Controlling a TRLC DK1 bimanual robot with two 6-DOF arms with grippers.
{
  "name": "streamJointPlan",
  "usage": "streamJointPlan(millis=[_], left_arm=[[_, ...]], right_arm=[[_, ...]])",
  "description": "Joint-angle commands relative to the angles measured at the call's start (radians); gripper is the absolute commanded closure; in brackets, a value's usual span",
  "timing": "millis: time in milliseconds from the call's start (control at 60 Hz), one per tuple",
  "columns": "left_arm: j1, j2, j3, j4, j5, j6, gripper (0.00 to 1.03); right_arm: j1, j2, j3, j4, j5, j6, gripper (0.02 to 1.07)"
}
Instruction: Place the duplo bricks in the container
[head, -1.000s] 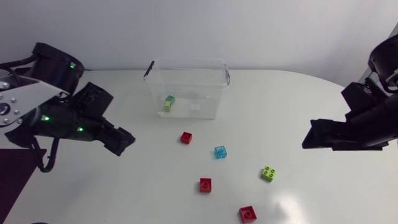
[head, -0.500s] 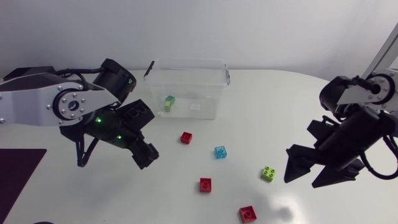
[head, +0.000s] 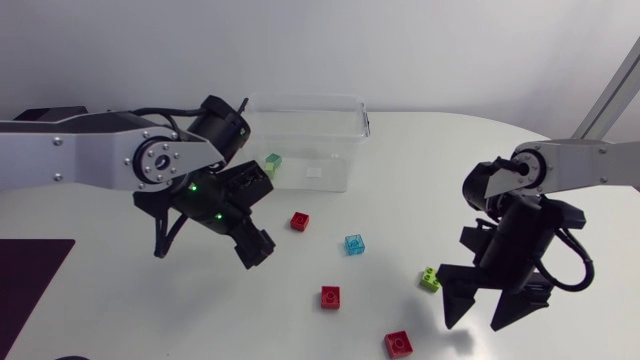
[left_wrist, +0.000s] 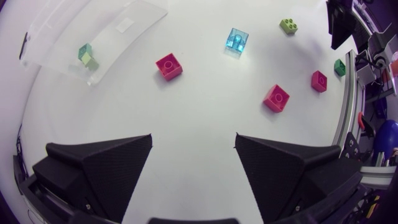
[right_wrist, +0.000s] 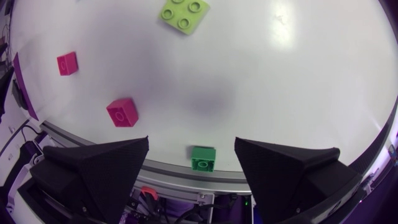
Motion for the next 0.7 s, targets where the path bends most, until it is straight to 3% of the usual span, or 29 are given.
streamJointPlan(millis=[0, 367, 450, 617, 683], left_arm=[[-0.018, 0.033, 0.039, -0.002, 0.005, 0.026, 0.1], [-0.083, 0.123, 0.114, -0.002, -0.013, 0.023, 0.1], [-0.09, 0.145, 0.132, -0.002, -0.015, 0.023, 0.1], [-0.1, 0.185, 0.16, -0.002, -0.018, 0.024, 0.1], [-0.103, 0.197, 0.166, -0.002, -0.018, 0.024, 0.1]], right_arm=[[0.001, 0.043, -0.02, -0.026, 0.009, 0.019, 0.09], [0.022, 0.162, -0.071, -0.033, 0.034, -0.015, 0.1], [0.029, 0.181, -0.081, -0.029, 0.032, -0.021, 0.16], [0.053, 0.187, -0.107, -0.017, 0.046, -0.023, 0.17], [0.052, 0.19, -0.114, -0.008, 0.047, -0.023, 0.24]])
